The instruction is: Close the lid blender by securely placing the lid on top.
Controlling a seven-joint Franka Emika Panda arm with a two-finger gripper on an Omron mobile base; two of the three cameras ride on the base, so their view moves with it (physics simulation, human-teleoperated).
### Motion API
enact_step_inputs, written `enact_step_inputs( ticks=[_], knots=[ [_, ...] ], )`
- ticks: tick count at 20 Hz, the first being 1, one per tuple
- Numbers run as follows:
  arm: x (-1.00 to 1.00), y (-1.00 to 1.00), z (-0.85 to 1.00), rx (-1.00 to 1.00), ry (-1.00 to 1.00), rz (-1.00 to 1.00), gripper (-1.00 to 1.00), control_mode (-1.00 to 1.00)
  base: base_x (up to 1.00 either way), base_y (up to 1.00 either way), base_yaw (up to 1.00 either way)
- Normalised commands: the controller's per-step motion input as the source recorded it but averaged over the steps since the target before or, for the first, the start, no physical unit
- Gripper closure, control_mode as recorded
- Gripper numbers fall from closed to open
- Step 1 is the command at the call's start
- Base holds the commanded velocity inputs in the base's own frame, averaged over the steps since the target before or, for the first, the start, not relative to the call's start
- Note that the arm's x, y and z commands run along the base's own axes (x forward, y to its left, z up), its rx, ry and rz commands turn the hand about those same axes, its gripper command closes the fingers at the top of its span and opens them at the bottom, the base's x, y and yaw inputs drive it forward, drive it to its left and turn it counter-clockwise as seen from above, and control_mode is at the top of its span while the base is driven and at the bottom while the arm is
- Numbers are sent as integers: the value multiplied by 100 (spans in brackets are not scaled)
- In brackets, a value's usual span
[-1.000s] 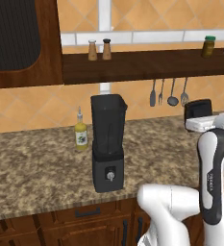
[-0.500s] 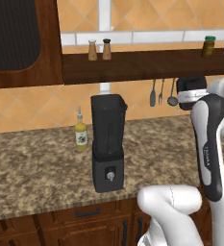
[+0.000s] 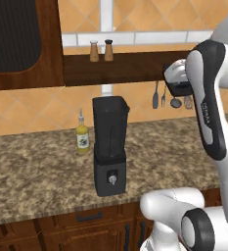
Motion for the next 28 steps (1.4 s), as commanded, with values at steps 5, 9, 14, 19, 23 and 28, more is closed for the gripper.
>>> enact_step_inputs(
  ticks=[5,9,14,19,23,28],
  knots=[
    [0,71,-6,0,0,2,100,-100,0,0,0],
    [1,93,0,-2,2,0,100,-100,0,0,0],
    [13,87,0,-2,25,-4,100,-100,0,0,0],
    [17,48,0,-5,21,-1,100,-100,0,0,0],
    [0,2,-2,0,0,0,100,-100,0,0,0],
    [14,3,-7,0,0,0,100,-100,0,0,0]
  ],
)
